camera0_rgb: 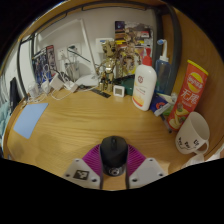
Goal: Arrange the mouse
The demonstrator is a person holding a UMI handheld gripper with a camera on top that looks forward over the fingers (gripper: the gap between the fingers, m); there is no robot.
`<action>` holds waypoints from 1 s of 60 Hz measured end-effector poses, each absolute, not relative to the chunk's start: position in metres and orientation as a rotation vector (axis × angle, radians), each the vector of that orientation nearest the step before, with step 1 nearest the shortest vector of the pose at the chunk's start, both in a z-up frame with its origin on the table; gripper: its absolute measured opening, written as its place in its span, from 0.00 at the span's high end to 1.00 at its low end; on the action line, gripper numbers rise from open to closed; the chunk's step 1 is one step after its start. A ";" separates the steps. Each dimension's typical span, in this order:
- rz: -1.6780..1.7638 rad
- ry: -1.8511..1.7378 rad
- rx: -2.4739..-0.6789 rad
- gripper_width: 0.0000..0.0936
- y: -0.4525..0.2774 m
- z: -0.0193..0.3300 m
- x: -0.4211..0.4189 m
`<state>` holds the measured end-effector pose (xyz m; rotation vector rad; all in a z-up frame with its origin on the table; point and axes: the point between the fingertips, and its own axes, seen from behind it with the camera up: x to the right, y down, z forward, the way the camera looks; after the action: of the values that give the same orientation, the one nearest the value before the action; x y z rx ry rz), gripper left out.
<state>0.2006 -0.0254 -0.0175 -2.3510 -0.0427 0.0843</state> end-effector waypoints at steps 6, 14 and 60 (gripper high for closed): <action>0.057 -0.014 -2.354 0.72 -0.022 -0.017 0.200; -0.052 0.080 -2.328 0.72 -0.011 0.016 0.204; 0.098 -0.124 -2.182 0.72 0.115 0.123 -0.215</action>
<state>-0.2149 0.1153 0.1234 -2.1825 -0.1241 0.0979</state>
